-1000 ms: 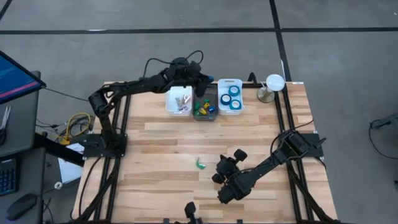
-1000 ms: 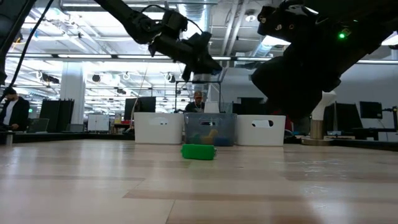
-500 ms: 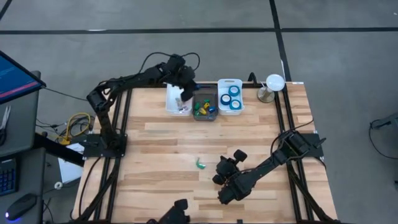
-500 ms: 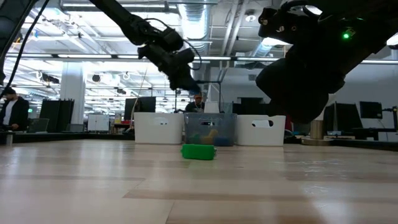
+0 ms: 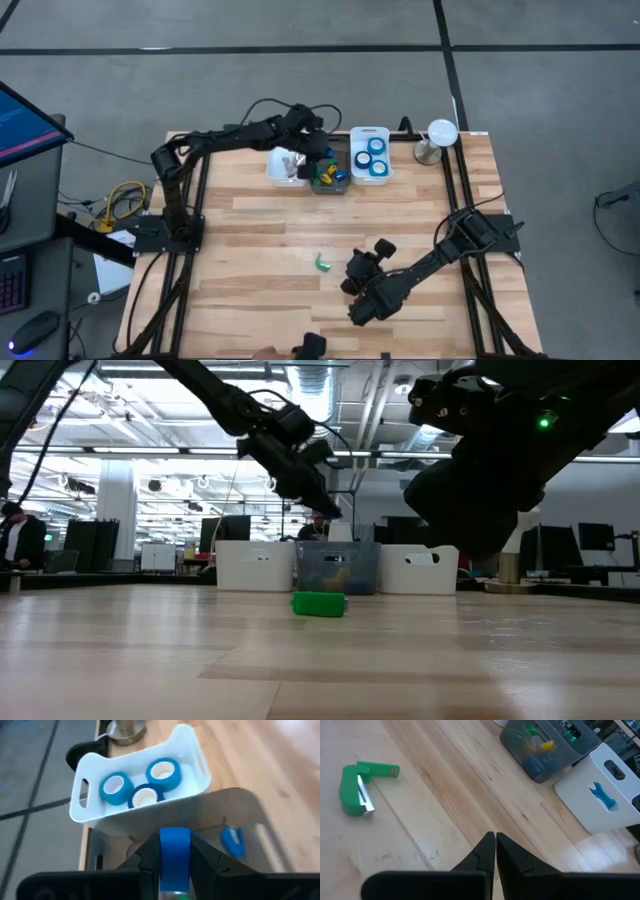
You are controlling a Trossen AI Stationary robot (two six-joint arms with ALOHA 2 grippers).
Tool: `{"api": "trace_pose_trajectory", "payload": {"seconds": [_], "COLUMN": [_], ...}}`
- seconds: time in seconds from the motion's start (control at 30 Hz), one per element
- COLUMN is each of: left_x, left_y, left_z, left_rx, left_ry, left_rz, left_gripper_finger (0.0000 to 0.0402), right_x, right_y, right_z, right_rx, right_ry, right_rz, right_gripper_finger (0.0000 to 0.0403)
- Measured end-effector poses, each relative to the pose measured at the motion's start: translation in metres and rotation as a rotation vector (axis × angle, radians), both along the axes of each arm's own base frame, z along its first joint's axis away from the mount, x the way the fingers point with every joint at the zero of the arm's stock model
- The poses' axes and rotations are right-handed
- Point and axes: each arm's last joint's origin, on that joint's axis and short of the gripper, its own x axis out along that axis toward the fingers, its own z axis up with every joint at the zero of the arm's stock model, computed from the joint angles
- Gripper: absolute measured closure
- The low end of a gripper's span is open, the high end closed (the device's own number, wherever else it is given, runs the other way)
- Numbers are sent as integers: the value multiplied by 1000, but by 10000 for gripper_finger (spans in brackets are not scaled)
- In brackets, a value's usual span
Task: Pick and place Stapler, Stapler remover, tape
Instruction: Put the blue stapler into the black bin
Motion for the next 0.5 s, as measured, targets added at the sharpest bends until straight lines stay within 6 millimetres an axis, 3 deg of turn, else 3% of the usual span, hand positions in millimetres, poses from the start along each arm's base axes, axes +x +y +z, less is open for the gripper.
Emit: {"api": "trace_pose_trajectory", "payload": {"seconds": [0.17,0.5], "left_x": [9,13], "left_y": [8,22], "left_z": [-28,-42], "left_rx": [37,11], "left_ry": [56,25], "left_rz": [74,189], "left_gripper_finger": [339,339], "right_x": [1,0], "right_y": [1,2], "right_z": [0,0], "right_rx": [3,2], "right_ry": [-1,0], "right_rz": [10,15], "right_gripper_finger": [395,395]}}
